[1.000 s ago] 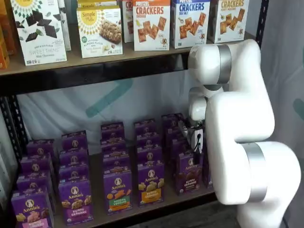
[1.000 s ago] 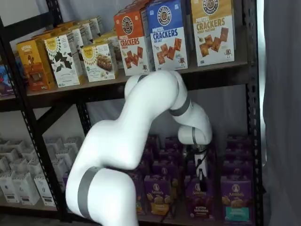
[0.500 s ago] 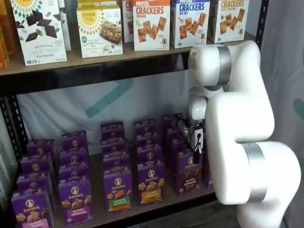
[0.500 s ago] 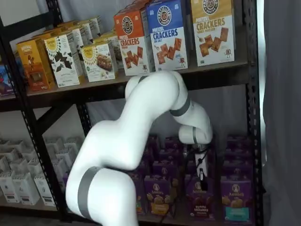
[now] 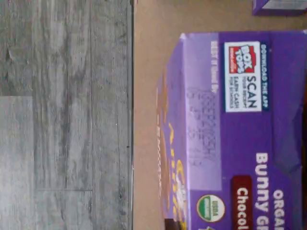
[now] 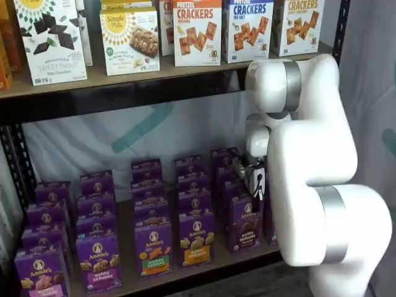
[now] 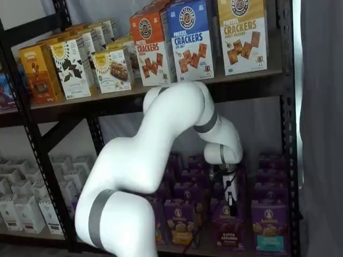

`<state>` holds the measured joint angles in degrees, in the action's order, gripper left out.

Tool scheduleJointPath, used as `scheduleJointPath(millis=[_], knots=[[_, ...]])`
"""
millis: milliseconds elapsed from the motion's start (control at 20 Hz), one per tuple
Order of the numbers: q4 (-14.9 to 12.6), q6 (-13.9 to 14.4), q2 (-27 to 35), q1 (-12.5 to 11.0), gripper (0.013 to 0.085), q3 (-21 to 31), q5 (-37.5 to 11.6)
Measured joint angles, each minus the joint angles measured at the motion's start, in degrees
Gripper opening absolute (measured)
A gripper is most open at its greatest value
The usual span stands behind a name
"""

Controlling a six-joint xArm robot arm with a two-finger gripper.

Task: Pick up the purple box with a brown patch in the center, on the bottom shelf, the fifth box from the left

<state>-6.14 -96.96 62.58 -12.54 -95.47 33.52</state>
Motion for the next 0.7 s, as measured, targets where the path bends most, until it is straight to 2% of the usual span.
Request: scheduleJointPath(millis=[100,250,400,600,700], knots=[[0.0,-0.02,-0.02,-0.01,0.037,-0.01,0.07],[0.99,-0.94,0.17,-0.09,0.037,-1.21,2.8],[0.12,-0.4,-0.58,-0.27,0.037,-0.2,2.41],[4.7,-4.5,-2.84,-0.56,0.037,2.51,2.36],[5.67,-5.45,-4.21,-0.69,0.037,4.23,1.93]])
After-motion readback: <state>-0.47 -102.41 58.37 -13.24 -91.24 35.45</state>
